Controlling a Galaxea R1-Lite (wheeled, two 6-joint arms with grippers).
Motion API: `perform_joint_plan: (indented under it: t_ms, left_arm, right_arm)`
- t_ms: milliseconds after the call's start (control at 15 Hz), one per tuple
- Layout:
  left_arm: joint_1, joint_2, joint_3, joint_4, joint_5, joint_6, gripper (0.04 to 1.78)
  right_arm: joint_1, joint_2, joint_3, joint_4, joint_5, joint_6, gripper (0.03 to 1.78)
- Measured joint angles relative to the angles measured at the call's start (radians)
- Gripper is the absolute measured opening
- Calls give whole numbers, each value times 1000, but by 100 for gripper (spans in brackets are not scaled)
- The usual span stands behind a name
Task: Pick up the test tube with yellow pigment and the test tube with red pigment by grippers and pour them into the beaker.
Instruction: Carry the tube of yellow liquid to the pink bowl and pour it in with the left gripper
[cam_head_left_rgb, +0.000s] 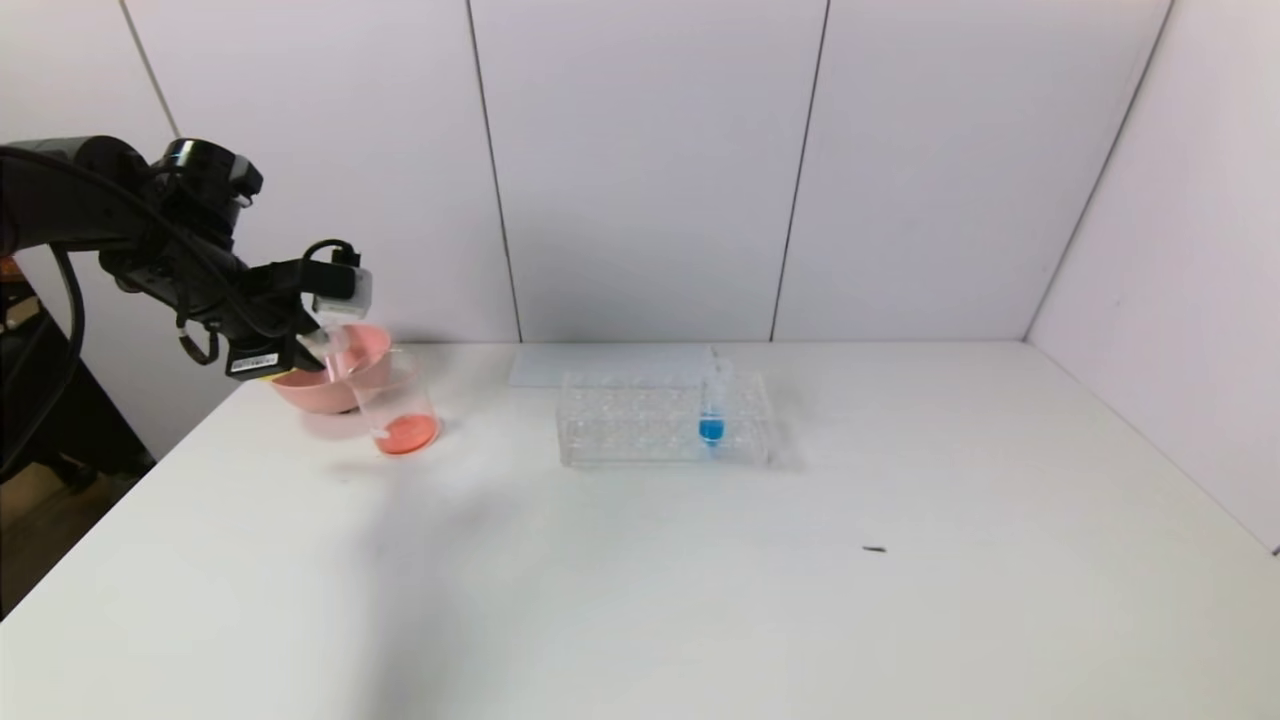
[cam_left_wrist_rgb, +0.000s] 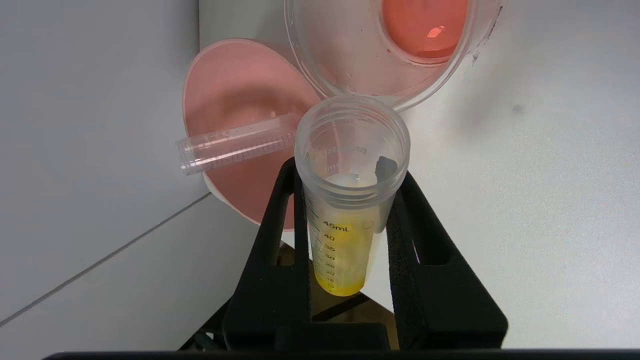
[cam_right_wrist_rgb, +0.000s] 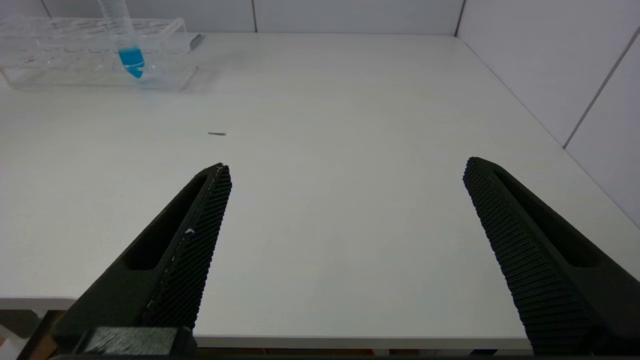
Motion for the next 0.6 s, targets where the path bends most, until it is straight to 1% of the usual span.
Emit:
perform_joint_plan:
  t_ms: [600]
  left_arm:
    - [-12,1,-1,-1,44,28,45]
  right_arm:
    - [0,0,0,0,0,0,170]
